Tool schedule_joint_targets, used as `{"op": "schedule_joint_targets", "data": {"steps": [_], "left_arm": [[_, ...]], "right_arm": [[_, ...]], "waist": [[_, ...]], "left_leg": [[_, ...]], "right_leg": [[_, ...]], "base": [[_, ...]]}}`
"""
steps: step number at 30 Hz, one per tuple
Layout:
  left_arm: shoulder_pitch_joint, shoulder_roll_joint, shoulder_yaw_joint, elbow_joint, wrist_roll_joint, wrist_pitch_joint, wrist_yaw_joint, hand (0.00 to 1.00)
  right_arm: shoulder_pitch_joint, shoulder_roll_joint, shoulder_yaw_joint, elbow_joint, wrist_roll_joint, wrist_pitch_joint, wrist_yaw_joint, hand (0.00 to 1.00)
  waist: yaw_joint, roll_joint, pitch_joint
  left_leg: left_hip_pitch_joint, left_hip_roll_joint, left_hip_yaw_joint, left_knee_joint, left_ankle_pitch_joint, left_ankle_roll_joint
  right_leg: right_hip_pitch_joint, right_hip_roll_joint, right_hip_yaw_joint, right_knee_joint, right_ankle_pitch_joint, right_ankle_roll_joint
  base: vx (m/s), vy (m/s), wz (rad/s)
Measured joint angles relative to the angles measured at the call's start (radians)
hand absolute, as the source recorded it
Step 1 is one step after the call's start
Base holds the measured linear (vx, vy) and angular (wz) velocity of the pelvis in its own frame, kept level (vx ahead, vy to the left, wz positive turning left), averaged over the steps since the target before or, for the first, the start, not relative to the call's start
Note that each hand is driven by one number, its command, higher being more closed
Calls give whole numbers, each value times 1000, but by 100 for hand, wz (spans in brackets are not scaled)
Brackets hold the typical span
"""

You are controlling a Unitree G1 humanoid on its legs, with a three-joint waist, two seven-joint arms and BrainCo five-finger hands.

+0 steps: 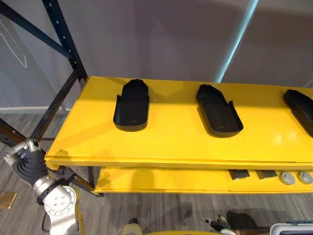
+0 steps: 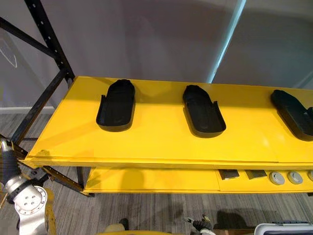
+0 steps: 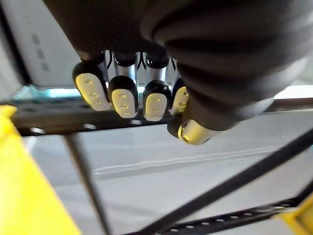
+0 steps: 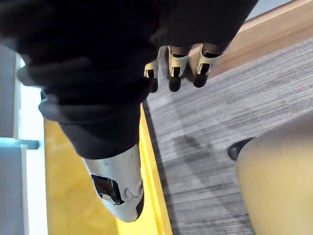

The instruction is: Walk over and take plastic housings, then place them on the shelf

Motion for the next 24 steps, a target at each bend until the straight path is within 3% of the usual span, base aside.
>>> {"op": "schedule_joint_targets", "data": {"steps": [4, 9, 14, 24], "left_arm": [[-7, 5, -38, 288, 10, 34, -107, 0], [-24, 9, -75, 522, 25, 38, -188, 0], [-59, 9, -93, 670, 74, 39, -223, 0], [-115, 1, -126, 845, 125, 49, -258, 0]], "right_arm": [[24, 14, 1, -48, 0, 9, 1, 0], [26, 17, -6, -63, 0, 9, 2, 0], [33, 11, -49, -61, 0, 9, 3, 0], [10, -6, -132, -15, 0, 9, 1, 0]], "waist": [[0, 1, -1], [0, 5, -9], [-1, 29, -30], [-25, 31, -34]], "left_leg": [[17, -4, -3, 8, 1, 3], [22, -17, 1, -10, 3, 6], [41, -20, 22, -42, 28, 4], [129, -49, 53, -247, 155, -9]], "right_leg": [[-6, -4, -15, 54, 0, 0], [-30, -15, -14, 79, -5, -2], [-43, -19, -5, 73, -8, 1], [-58, -29, 15, 37, -22, 8]], "base": [[41, 59, 6], [13, 30, -6], [2, -18, -14], [-62, -45, -7]]}}
